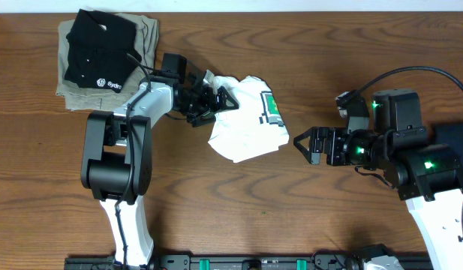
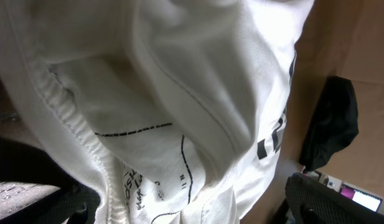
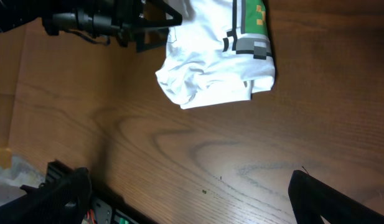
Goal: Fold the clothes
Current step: 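Lift the white bundle with the left gripper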
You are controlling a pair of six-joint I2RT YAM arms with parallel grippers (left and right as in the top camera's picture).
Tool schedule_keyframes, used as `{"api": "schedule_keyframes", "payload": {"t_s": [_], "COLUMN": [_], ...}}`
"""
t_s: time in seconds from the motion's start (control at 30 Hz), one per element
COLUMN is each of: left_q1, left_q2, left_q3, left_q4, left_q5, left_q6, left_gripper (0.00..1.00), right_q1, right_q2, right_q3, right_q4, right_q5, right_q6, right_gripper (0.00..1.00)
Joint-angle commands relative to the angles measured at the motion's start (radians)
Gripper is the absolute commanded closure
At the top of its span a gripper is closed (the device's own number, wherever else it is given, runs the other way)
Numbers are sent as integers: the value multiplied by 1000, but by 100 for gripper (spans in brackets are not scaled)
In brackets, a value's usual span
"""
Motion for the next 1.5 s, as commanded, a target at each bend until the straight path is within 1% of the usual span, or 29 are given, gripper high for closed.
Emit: {"api": "schedule_keyframes", "payload": {"t_s": [0.0, 0.17, 0.27, 0.4, 0.53, 0.57, 0.63, 0.67, 0.7, 0.93, 1.23, 1.47], "left_q1": [-23, -55, -74, -89, -93, -93, -93, -93, -93, -93, -92, -90], "left_q2": [54, 54, 54, 54, 54, 54, 54, 54, 54, 53, 22, -9], "left_q3": [-50, -50, -50, -50, -50, -50, -50, -50, -50, -39, 54, 143], "left_q4": [-8, 15, 21, 34, 38, 38, 38, 38, 39, 44, 40, 33], "left_q5": [-191, -230, -289, -292, -292, -292, -292, -292, -292, -292, -297, -439], "left_q6": [-8, -16, -52, -53, -53, -53, -53, -54, -53, -44, -34, -28], "left_gripper": [2, 4, 12, 25, 51, 62, 77, 88, 94, 94, 94, 94], "right_q1": [-7, -7, -7, -7, -7, -7, -7, -7, -7, -7, -7, -7], "right_q2": [-3, -3, -3, -3, -3, -3, -3, -3, -3, -3, -3, -3], "right_q3": [8, 8, 8, 8, 8, 8, 8, 8, 8, 8, 8, 8], "right_q4": [-4, -5, -5, -6, -8, -8, -9, -9, -9, -16, -39, -61], "right_q5": [2, 2, 2, 2, 2, 2, 3, 3, 3, 3, 18, 38], "right_q6": [-16, -16, -16, -16, -20, -24, -27, -27, -27, -46, -53, -53], "right_gripper": [1, 1, 1, 1, 1, 1, 1, 1, 1, 1, 1, 1]}}
